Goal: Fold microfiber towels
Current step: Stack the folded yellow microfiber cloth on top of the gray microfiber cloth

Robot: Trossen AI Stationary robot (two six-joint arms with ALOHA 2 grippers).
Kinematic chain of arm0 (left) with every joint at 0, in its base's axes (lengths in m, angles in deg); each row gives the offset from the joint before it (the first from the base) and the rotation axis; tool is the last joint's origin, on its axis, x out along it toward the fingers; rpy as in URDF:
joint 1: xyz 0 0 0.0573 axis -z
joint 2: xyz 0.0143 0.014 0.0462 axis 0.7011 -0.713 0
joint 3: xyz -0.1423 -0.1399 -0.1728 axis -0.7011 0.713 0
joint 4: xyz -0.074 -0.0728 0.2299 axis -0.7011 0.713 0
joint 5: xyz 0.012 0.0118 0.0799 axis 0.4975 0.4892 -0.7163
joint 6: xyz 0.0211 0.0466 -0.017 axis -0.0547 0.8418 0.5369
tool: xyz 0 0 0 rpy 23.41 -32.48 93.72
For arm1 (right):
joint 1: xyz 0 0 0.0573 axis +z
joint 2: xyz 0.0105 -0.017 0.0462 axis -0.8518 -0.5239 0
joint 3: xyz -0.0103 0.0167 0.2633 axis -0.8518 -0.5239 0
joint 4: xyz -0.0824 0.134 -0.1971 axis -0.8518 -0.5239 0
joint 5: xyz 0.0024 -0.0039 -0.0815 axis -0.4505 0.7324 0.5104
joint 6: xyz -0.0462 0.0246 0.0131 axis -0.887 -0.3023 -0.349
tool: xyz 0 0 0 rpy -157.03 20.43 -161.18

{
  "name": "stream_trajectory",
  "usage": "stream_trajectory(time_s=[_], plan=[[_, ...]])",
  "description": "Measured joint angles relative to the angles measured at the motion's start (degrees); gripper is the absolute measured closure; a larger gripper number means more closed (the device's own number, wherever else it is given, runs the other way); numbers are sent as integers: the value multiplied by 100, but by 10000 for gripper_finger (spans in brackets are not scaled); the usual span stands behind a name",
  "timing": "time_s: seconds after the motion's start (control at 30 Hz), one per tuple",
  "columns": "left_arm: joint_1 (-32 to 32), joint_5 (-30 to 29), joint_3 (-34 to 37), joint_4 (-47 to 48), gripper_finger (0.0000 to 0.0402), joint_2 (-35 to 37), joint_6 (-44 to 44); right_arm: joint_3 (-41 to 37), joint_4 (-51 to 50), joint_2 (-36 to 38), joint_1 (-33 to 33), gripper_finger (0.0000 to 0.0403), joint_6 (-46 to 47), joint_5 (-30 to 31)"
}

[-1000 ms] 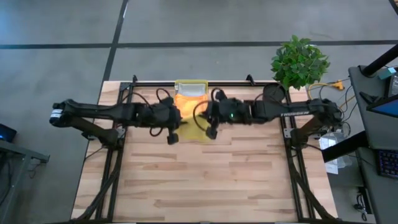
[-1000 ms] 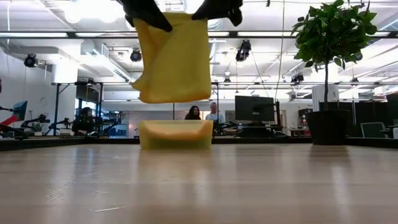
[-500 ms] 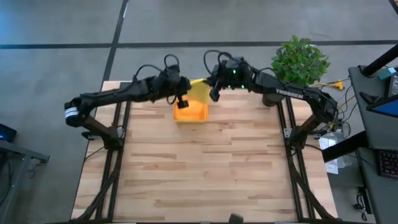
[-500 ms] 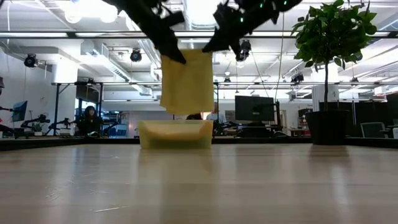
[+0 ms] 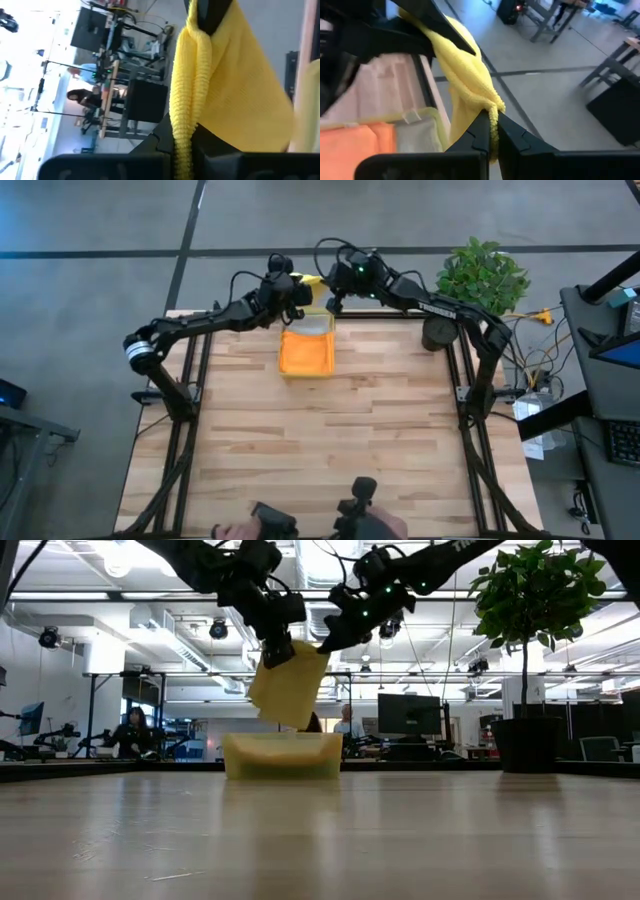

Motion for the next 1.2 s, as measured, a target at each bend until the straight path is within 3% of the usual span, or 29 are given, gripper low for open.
stream_trajectory(time_s=[0.1,0.37,0.8,1.0,1.2], plan=[[5,-10,82,-58,401,0,-4,17,43,-112,7,394,-66,220],[119,292,858,-76,401,-97,-1212,-254,-486,-231,174,394,-78,435],[674,299,1504,-5,401,-118,-1347,-598,-1205,-209,841,394,170,612],[904,291,1510,200,401,-118,-1966,-829,-1235,-200,1052,394,597,364],[1097,603,1504,1150,401,-118,-2827,-923,-1261,-200,1238,394,837,20]])
